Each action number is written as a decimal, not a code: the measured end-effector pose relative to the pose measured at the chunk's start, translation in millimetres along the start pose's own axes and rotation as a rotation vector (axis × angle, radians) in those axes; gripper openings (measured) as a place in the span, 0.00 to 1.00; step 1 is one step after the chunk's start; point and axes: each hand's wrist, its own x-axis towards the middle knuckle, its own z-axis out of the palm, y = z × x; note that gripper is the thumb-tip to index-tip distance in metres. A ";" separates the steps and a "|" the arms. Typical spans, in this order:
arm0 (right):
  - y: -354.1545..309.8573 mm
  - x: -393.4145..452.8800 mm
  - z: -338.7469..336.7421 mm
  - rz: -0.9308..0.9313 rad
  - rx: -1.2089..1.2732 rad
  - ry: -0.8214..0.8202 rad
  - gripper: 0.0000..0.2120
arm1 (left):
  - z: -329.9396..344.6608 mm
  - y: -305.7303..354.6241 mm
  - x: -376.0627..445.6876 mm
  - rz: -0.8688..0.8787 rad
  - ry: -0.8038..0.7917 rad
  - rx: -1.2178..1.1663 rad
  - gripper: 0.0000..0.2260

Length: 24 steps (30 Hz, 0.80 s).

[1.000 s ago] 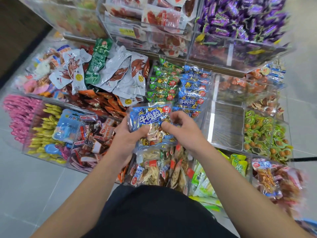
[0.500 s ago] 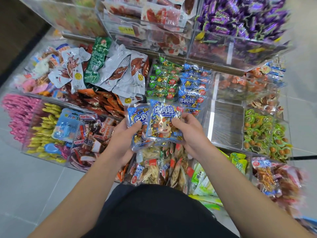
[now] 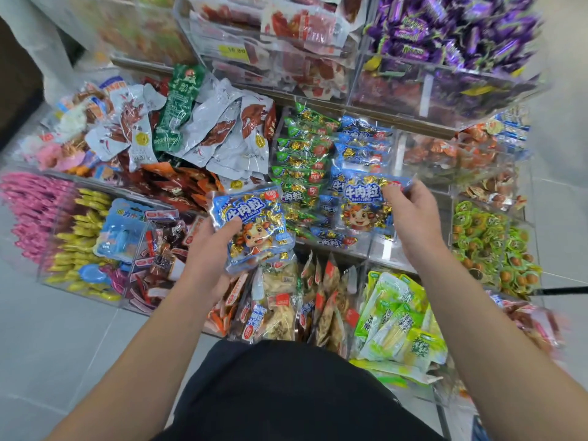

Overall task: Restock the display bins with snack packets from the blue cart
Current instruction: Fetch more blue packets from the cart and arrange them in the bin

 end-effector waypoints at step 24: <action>38.6 12.2 29.5 -0.146 -0.491 -0.089 0.09 | 5.6 -5.1 2.3 -0.012 -0.046 0.023 0.08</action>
